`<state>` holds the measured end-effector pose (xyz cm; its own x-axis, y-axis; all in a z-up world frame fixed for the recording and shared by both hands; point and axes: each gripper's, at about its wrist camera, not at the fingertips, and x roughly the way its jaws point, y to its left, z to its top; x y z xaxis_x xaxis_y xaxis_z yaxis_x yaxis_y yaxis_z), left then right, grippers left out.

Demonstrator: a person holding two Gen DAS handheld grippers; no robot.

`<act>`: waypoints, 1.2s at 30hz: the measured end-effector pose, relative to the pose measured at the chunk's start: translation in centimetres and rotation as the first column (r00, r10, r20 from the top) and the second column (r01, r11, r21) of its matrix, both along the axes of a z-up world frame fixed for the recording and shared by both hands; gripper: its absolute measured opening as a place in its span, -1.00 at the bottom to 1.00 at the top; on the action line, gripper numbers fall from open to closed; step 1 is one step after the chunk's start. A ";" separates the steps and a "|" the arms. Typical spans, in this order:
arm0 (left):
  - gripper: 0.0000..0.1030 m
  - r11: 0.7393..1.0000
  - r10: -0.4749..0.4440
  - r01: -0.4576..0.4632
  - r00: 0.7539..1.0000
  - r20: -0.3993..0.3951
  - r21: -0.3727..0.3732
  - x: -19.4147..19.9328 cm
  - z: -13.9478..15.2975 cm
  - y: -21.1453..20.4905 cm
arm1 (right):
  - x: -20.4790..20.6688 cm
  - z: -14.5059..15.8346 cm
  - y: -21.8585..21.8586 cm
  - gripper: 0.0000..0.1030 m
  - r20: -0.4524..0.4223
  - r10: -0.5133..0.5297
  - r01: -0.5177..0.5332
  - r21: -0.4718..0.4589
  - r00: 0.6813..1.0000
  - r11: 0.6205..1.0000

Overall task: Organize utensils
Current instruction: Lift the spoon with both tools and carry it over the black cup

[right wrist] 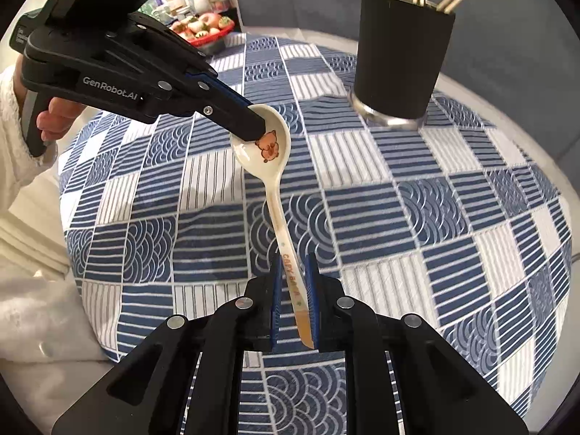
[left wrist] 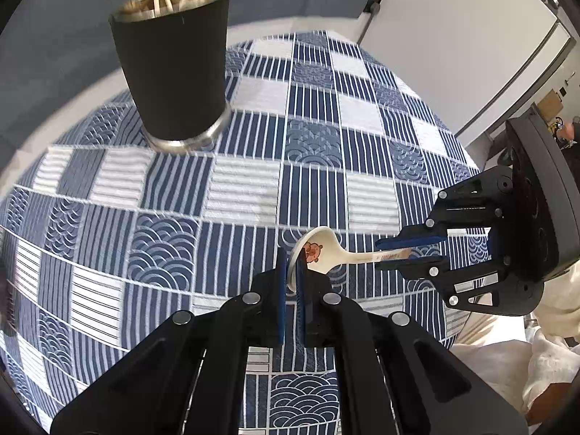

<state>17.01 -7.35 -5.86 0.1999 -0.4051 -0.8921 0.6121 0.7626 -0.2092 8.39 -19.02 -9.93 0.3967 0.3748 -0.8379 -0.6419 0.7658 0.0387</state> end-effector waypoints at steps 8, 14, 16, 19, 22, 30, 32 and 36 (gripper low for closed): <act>-0.90 0.998 0.056 -0.055 0.996 0.070 -0.006 0.3 3.1 -0.3 | 1.5 3.0 -0.6 -0.75 0.058 0.015 -0.013 -0.027 0.998 1.000; -0.90 0.995 0.098 -0.100 0.985 0.144 0.007 0.7 6.4 -0.9 | 2.5 5.9 -1.1 -0.75 0.123 0.050 -0.048 -0.015 0.991 0.999; -0.90 0.994 0.098 -0.104 0.980 0.171 0.024 0.8 7.5 -1.2 | 3.0 7.1 -1.2 -0.75 0.149 0.064 -0.064 -0.006 0.987 0.998; -0.90 0.992 0.097 -0.111 0.971 0.218 0.053 1.0 9.7 -1.3 | 3.5 8.6 -1.4 -0.76 0.176 0.074 -0.077 0.015 0.982 0.997; -0.90 0.990 0.088 -0.116 0.958 0.274 0.085 1.4 12.0 -1.4 | 4.3 10.2 -1.3 -0.76 0.199 0.090 -0.098 0.031 0.976 0.995; -0.89 0.982 0.091 -0.143 0.926 0.365 0.119 4.5 17.0 -1.2 | 7.6 14.6 -1.2 -0.77 0.273 0.112 -0.136 0.071 0.955 0.988; -0.89 0.981 0.093 -0.150 0.920 0.380 0.122 5.3 17.8 -1.1 | 8.6 15.5 -1.1 -0.77 0.289 0.108 -0.138 0.083 0.951 0.987; -0.89 0.979 0.101 -0.164 0.910 0.403 0.124 7.5 19.5 -0.9 | 10.9 16.9 -1.0 -0.77 0.303 0.106 -0.146 0.113 0.947 0.983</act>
<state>24.52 -8.21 13.69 0.5887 -0.2167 -0.7788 0.5119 0.8455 0.1517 19.32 -19.97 6.93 0.5607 0.5370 -0.6303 -0.7308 0.6788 -0.0718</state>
